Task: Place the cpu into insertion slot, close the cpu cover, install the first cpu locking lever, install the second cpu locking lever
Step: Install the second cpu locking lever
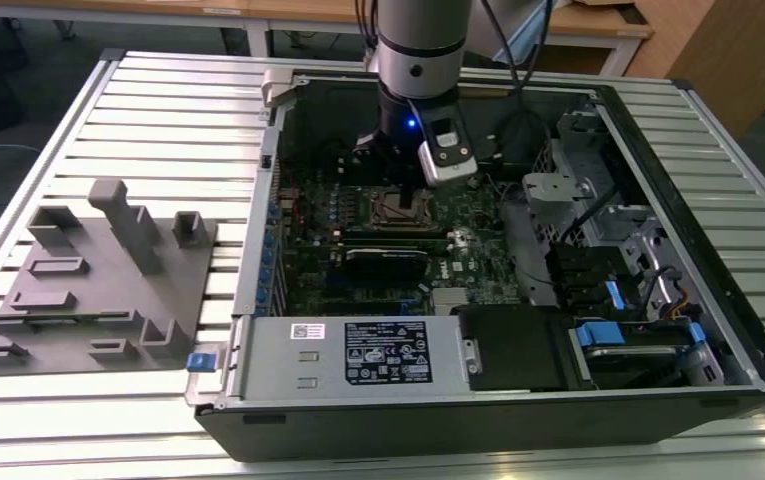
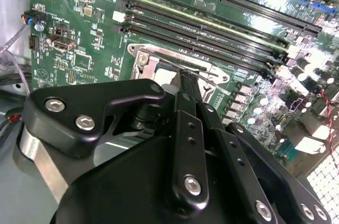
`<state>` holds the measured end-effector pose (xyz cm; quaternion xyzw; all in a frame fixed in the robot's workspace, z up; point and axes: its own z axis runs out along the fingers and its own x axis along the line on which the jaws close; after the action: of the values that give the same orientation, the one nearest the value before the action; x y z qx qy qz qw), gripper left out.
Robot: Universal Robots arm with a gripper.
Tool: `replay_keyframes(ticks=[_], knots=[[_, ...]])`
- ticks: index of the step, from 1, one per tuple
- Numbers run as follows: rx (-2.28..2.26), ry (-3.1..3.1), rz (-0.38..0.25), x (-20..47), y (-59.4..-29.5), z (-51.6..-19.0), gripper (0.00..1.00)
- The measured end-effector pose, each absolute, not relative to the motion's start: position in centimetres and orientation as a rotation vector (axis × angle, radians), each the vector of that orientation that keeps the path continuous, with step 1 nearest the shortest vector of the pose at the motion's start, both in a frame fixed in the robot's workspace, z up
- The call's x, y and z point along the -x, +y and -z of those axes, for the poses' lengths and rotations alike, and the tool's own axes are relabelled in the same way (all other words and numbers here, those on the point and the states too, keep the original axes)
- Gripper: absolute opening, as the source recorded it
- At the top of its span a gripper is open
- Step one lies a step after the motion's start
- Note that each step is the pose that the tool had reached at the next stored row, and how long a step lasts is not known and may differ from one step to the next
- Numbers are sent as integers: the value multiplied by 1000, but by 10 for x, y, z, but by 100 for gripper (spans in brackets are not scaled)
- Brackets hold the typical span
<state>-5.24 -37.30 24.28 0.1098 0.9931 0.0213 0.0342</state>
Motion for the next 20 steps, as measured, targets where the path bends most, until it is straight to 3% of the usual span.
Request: replay_keyframes(ticks=[20], knots=[[-277, 3058, -68, 62, -378, -225, 10]])
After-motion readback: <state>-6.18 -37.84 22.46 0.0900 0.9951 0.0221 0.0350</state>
